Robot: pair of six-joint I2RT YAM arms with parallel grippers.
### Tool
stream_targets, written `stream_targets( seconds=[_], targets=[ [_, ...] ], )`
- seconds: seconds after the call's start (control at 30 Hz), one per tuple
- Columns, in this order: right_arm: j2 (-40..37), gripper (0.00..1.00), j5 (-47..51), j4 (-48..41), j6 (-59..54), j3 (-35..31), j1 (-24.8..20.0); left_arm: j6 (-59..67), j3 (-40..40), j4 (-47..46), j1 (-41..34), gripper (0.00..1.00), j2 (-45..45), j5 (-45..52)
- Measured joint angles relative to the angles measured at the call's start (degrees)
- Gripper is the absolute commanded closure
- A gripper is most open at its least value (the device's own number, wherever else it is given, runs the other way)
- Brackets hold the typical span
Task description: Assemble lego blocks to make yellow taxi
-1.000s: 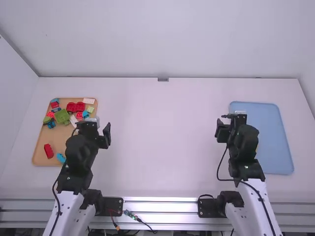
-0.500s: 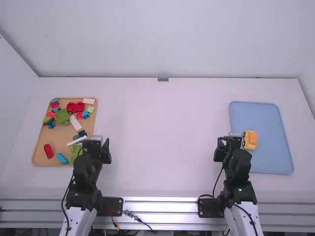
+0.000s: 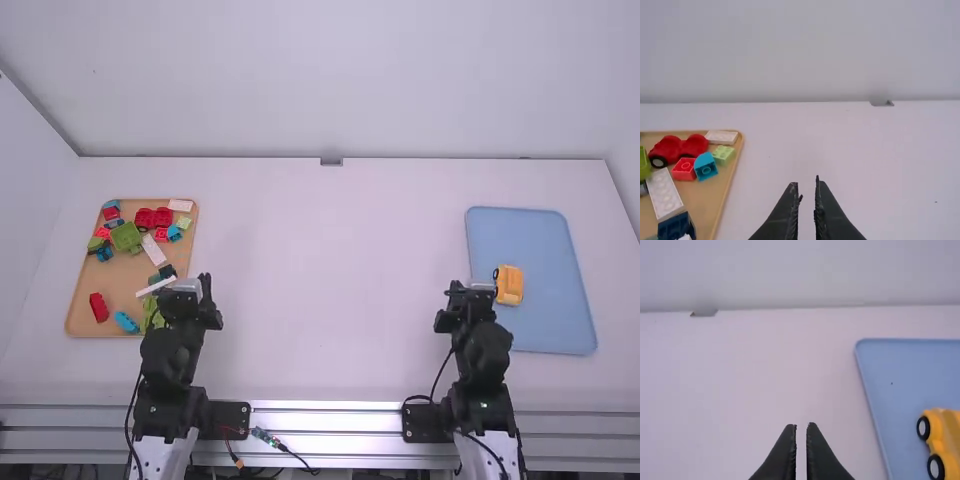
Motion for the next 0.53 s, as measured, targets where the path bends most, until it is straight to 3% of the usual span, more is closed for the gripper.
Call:
stream_targets(
  seconds=[0.23,0.53],
  targets=[
    [-4.24,1.0,0.02,0.0,-0.07,0.0,0.0,0.04,0.0,0.0,0.0,1.0,0.0,0.0],
    [-9.03,1.0,-0.04,0.02,-0.09,0.0,0.0,0.0,0.0,0.0,0.0,1.0,0.0,-0.02]
  ],
)
